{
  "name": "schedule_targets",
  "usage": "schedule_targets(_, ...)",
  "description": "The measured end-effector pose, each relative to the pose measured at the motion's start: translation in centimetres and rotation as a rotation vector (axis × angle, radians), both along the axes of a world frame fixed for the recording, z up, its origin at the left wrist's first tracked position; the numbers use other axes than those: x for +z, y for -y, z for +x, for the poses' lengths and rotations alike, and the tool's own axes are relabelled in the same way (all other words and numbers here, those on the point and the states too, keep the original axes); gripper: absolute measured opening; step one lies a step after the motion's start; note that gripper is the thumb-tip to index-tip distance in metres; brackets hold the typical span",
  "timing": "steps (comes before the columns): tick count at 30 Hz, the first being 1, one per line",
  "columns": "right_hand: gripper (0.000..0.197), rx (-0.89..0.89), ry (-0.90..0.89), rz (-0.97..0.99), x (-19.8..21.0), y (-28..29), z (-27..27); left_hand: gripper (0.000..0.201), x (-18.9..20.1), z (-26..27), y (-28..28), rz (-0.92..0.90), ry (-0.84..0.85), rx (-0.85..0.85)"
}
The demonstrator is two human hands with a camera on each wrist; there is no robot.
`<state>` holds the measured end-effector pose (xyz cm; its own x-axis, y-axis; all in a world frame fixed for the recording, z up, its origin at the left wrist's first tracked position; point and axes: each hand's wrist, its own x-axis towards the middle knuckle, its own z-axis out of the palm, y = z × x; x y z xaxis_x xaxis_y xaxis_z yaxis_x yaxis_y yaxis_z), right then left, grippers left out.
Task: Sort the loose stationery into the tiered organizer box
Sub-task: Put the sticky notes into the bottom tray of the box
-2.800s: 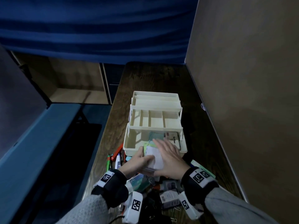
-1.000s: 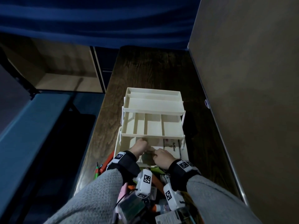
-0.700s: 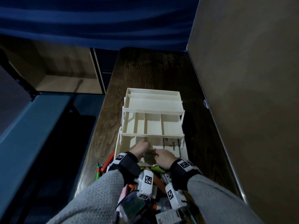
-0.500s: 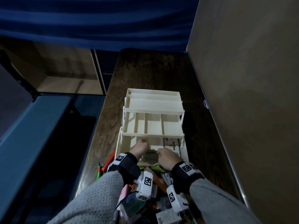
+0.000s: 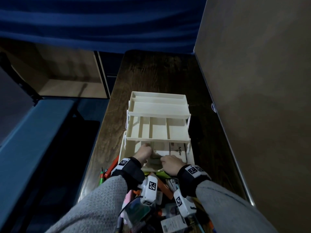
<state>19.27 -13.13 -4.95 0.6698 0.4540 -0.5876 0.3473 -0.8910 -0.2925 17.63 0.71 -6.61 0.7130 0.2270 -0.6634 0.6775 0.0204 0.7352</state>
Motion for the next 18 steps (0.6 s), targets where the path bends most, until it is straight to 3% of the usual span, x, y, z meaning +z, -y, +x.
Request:
schedule_targets(8, 0.041, 0.087, -0.036, -0.085, -1.1, -0.5, 0.6, 0.023, 0.4, 0.7, -0.4, -0.055, -0.012, -0.010)
schedule_targets(18, 0.042, 0.101, -0.035, -0.091, -1.1, -0.8, 0.5, 0.022, -0.3, 1.3, -0.3, -0.051, 0.040, 0.004)
